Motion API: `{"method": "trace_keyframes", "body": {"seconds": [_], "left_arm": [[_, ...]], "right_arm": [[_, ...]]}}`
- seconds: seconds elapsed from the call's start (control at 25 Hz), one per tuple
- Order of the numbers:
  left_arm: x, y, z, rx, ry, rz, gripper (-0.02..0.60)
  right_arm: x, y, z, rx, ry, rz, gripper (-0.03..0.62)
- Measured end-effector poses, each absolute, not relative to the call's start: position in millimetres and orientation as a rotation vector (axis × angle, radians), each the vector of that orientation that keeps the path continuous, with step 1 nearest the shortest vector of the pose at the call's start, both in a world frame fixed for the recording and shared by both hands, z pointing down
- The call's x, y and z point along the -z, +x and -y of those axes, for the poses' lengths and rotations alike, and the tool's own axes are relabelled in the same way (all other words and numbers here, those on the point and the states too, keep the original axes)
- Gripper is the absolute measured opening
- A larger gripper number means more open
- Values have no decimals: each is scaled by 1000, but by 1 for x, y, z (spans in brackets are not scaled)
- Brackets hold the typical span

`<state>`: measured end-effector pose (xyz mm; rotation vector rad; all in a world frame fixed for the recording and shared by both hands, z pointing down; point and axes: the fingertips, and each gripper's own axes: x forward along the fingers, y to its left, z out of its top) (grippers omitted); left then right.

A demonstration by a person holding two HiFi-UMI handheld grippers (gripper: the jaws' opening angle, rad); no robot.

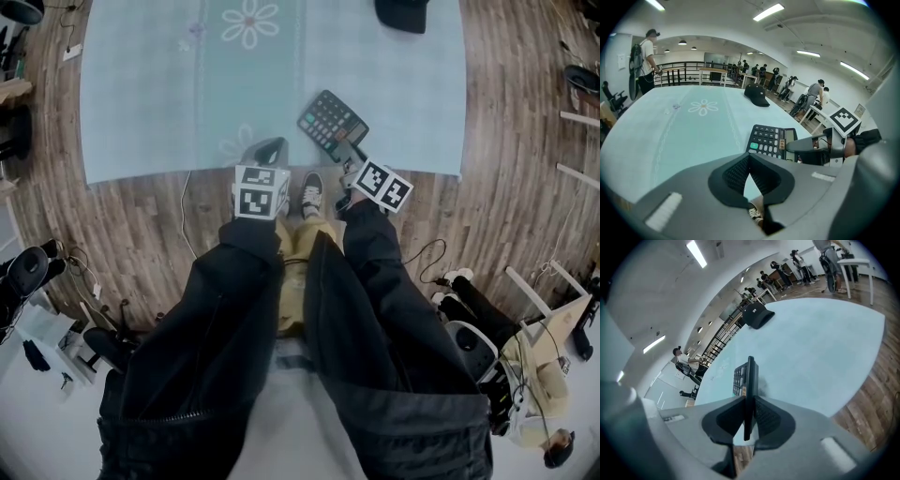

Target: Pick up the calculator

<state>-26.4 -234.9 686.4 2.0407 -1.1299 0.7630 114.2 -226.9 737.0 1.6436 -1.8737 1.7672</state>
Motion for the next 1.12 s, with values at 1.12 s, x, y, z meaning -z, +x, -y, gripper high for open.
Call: {"method": "trace_keyframes", "body": {"seconds": [1.12], "left_arm": [[-434,-15,313,-276,2390,1413,-3]], "right_arm": [[-418,123,291,-945,1944,2561,44]]}}
